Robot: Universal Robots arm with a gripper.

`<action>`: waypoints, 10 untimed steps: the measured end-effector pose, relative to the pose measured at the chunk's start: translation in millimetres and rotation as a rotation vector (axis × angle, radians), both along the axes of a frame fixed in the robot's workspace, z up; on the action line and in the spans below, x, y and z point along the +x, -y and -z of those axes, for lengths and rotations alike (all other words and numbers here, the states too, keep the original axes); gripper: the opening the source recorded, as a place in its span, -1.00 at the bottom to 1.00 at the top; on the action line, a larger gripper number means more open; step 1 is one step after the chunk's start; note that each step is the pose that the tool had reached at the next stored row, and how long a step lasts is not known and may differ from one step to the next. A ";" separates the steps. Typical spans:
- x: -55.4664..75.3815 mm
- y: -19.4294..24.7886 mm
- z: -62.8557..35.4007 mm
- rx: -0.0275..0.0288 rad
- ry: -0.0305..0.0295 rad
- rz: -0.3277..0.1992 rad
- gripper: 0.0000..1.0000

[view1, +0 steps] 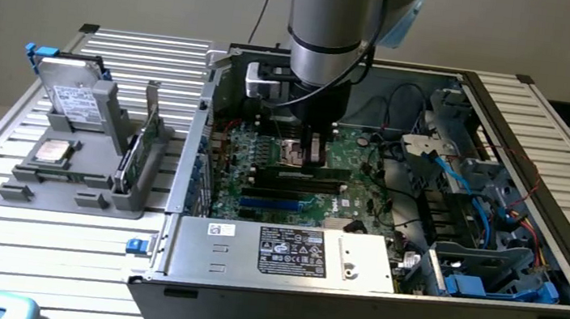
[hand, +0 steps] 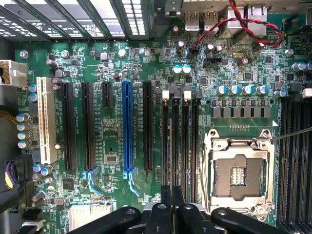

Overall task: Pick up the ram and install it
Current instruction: 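Insert the ram into the slot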

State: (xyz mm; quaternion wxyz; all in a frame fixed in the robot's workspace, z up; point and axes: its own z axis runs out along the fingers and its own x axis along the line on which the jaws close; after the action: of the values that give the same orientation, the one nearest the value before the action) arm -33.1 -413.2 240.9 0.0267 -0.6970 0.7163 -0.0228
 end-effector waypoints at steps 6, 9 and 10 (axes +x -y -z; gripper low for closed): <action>0.0 -0.2 -0.1 0.0068 -0.0008 0.000 -0.76; -0.1 -0.1 -0.7 0.0366 -0.0052 0.000 -0.76; -0.2 0.1 -0.9 0.0477 -0.0082 0.000 -0.76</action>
State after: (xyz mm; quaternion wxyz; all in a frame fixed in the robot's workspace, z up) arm -33.3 -413.3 241.8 0.0404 -0.6962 0.7167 -0.0028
